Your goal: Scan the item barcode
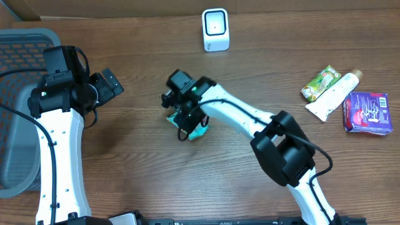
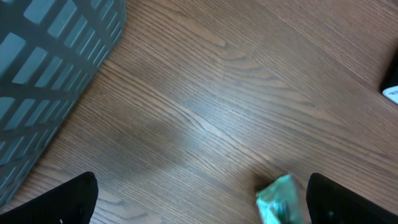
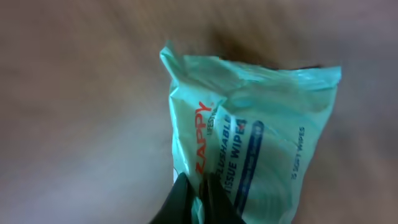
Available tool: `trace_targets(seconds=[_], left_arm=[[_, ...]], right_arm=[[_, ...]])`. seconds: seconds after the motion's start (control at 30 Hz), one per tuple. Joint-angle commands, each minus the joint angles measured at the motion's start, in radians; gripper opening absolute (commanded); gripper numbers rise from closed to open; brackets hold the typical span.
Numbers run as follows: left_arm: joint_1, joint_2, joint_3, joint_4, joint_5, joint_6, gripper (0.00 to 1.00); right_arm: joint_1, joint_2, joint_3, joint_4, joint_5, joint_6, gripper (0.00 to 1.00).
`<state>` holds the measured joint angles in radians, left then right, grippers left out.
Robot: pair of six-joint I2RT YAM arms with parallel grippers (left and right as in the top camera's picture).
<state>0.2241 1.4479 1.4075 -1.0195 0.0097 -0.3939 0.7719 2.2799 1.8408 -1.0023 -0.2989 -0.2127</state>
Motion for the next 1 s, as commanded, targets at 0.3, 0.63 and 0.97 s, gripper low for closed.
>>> trace_targets(seconds=[0.3, 0.63, 0.97], left_arm=[[-0.002, 0.003, 0.014, 0.002, -0.014, -0.014, 1.00], [-0.002, 0.003, 0.014, 0.002, -0.014, -0.014, 1.00], [-0.002, 0.003, 0.014, 0.002, -0.014, -0.014, 1.00]], right_arm=[[-0.259, -0.057, -0.007, -0.063, -0.840, 0.104, 0.04], [-0.312, -0.056, -0.270, 0.309, -0.856, 0.415, 0.04], [-0.311, -0.058, -0.342, 0.373, -0.458, 0.524, 0.04]])
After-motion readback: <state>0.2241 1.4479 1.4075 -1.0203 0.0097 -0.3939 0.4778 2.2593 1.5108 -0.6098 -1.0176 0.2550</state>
